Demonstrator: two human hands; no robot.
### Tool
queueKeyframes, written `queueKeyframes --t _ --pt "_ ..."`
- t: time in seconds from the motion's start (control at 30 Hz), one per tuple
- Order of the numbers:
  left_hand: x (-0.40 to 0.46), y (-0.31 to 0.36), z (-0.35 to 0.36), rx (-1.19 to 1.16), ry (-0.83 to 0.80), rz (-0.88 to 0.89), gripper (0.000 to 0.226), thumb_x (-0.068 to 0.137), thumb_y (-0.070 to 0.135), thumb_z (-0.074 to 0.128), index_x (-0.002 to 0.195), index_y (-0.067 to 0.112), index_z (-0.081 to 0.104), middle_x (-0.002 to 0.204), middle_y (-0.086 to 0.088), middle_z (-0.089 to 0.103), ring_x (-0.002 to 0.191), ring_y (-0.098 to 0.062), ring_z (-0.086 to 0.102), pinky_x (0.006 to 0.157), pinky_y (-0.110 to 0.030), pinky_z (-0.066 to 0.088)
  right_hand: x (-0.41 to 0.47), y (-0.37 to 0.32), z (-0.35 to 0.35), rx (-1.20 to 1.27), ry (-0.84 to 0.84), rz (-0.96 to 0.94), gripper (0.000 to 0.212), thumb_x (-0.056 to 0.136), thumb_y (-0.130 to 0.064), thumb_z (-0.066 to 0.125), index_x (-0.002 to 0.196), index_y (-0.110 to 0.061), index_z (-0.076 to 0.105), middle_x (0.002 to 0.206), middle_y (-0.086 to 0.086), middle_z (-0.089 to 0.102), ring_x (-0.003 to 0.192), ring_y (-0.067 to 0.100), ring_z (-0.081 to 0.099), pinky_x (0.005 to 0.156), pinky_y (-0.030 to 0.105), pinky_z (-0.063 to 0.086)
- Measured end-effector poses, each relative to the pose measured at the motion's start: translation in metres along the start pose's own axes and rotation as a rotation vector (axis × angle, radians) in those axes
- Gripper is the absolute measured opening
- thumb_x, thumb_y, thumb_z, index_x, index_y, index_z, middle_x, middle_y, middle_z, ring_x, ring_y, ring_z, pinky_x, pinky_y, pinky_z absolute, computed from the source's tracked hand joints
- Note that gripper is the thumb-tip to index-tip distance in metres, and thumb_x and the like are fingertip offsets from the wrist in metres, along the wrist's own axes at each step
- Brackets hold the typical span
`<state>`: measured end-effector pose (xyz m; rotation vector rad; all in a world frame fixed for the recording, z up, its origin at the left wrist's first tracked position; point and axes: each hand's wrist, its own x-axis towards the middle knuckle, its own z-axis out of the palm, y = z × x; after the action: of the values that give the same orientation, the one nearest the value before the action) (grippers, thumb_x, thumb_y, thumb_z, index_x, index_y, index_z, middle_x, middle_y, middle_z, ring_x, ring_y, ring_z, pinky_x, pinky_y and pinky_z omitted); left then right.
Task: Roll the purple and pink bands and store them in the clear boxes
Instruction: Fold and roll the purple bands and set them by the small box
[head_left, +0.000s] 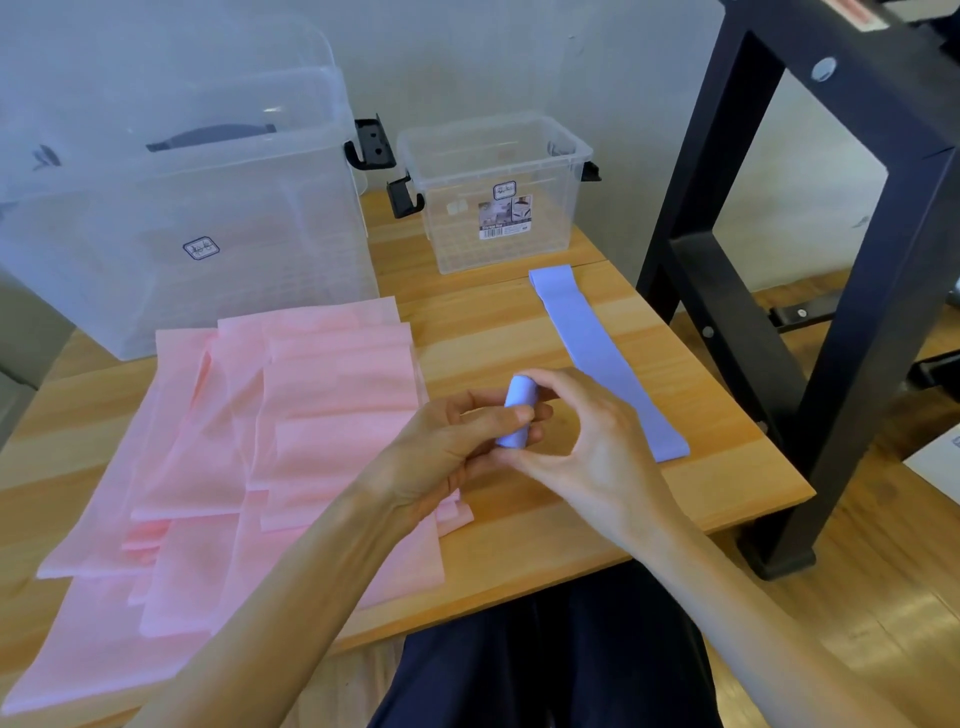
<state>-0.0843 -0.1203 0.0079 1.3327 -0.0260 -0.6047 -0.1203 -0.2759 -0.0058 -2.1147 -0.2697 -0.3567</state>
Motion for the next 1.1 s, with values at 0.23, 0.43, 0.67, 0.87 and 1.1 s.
queueKeyframes --t 0.23,0.43,0.67,0.87,1.1 --pt "0.031 0.024 -0.022 0.385 0.08 0.077 0.024 0.087 0.011 0.073 0.109 0.007 0.063 0.088 0.0 0.077 0.08 -0.01 0.069 0.077 -0.021 0.055 0.054 0.006 -0.024 0.404 -0.237 0.371 0.026 0.089 -0.02 0.072 0.115 -0.019 0.069 0.104 -0.004 0.075 0.099 0.0 0.068 0.087 0.009 0.046" --pt "0.08 0.055 -0.044 0.549 0.076 0.16 0.028 0.083 0.01 0.077 0.107 0.01 0.064 0.098 -0.006 0.077 0.085 -0.013 0.068 0.08 -0.023 0.055 0.121 0.026 -0.013 0.457 -0.132 0.462 0.012 0.088 -0.008 0.072 0.101 -0.008 0.073 0.093 0.005 0.075 0.078 0.006 0.071 0.078 0.023 0.058" --pt "0.146 0.073 -0.082 0.644 0.345 0.231 0.029 0.079 0.016 0.082 0.103 0.019 0.066 0.093 -0.003 0.072 0.08 -0.013 0.069 0.078 -0.024 0.056 0.204 0.059 0.013 0.554 -0.082 0.631 0.024 0.09 0.003 0.067 0.113 0.011 0.066 0.109 0.025 0.069 0.085 0.027 0.07 0.072 0.024 0.061" --pt "0.196 0.074 -0.103 0.795 0.499 0.304 0.021 0.079 0.023 0.082 0.095 0.017 0.069 0.09 0.002 0.072 0.085 -0.01 0.068 0.078 -0.023 0.054 0.254 0.082 0.041 0.45 -0.027 0.706 0.021 0.087 0.007 0.068 0.107 0.013 0.065 0.108 0.028 0.067 0.075 0.031 0.069 0.063 0.027 0.061" --pt "0.214 0.071 -0.109 0.956 0.602 0.42 0.017 0.084 0.024 0.077 0.097 0.014 0.075 0.088 0.002 0.071 0.081 -0.01 0.066 0.075 -0.022 0.05 0.277 0.092 0.047 0.25 -0.039 0.685 0.017 0.086 -0.001 0.073 0.098 0.011 0.069 0.084 0.024 0.071 0.073 0.032 0.072 0.07 0.037 0.062"
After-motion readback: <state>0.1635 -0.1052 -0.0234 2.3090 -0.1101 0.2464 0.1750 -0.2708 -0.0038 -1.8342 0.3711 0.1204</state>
